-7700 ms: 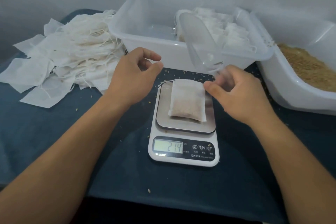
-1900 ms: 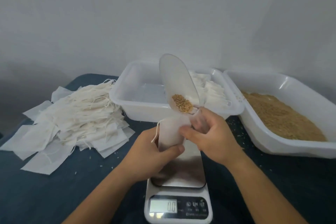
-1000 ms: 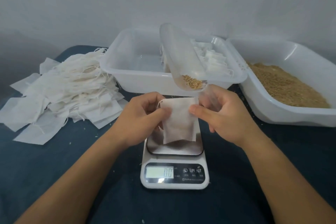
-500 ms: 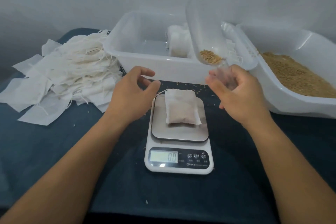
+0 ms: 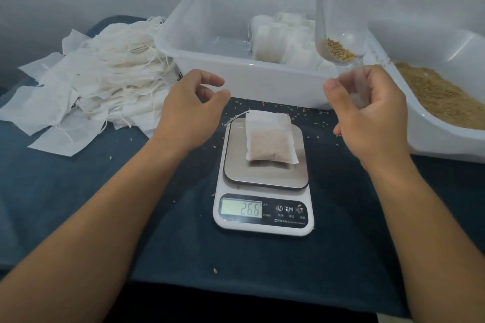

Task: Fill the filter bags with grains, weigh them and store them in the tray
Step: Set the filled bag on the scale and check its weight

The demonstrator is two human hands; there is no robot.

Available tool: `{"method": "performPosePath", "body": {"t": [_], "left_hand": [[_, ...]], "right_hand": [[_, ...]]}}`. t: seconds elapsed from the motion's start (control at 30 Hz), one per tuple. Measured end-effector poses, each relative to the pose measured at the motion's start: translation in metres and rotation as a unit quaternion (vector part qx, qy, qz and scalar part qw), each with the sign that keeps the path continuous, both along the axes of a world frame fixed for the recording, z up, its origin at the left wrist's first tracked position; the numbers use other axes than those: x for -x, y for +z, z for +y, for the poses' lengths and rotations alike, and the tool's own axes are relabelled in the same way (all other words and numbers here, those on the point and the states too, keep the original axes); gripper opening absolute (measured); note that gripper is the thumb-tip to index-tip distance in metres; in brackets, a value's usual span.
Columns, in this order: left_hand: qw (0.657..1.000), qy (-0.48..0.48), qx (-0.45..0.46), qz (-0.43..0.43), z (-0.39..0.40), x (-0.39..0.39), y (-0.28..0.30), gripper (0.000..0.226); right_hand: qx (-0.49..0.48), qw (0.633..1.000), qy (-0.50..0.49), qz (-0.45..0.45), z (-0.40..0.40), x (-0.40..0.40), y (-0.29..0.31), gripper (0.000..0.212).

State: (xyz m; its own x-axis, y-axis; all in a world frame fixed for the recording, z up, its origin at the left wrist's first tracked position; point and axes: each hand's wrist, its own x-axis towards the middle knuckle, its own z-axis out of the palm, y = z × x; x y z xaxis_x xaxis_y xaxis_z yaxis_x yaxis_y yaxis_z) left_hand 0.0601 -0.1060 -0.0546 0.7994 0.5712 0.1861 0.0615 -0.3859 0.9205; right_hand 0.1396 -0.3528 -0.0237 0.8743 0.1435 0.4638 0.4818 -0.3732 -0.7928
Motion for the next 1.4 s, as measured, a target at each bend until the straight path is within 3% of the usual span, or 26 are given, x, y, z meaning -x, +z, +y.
{"method": "performPosePath", "body": {"t": [0.23, 0.6, 0.97, 1.1, 1.2, 1.3, 1.4], "left_hand": [[1.000, -0.019, -0.003, 0.009, -0.002, 0.001, 0.001, 0.011], [0.981, -0.137, -0.117, 0.071, -0.016, 0.009, 0.005, 0.011], [0.979, -0.148, -0.121, 0.065, -0.024, 0.014, 0.010, 0.029], [0.988, -0.125, -0.077, 0.037, -0.026, 0.015, 0.011, 0.029], [0.990, -0.139, -0.003, -0.004, -0.027, 0.017, 0.015, 0.044], [0.954, -0.258, 0.145, -0.057, -0.033, 0.019, 0.019, 0.068], [0.920, -0.341, 0.183, -0.065, -0.042, 0.019, 0.024, 0.075]], "right_hand": [[0.037, 0.999, 0.010, 0.010, 0.000, -0.003, -0.003, 0.022], [0.231, 0.971, 0.046, 0.034, 0.011, -0.001, -0.018, 0.043], [0.169, 0.978, 0.071, 0.098, 0.022, 0.011, -0.012, 0.030], [0.077, 0.989, 0.096, 0.080, 0.021, 0.019, -0.003, 0.029], [-0.015, 0.991, 0.119, 0.065, 0.021, 0.027, 0.007, 0.034], [-0.041, 0.990, 0.128, 0.046, 0.022, 0.032, 0.018, 0.044], [-0.057, 0.988, 0.140, 0.027, 0.022, 0.033, 0.029, 0.042]]}}
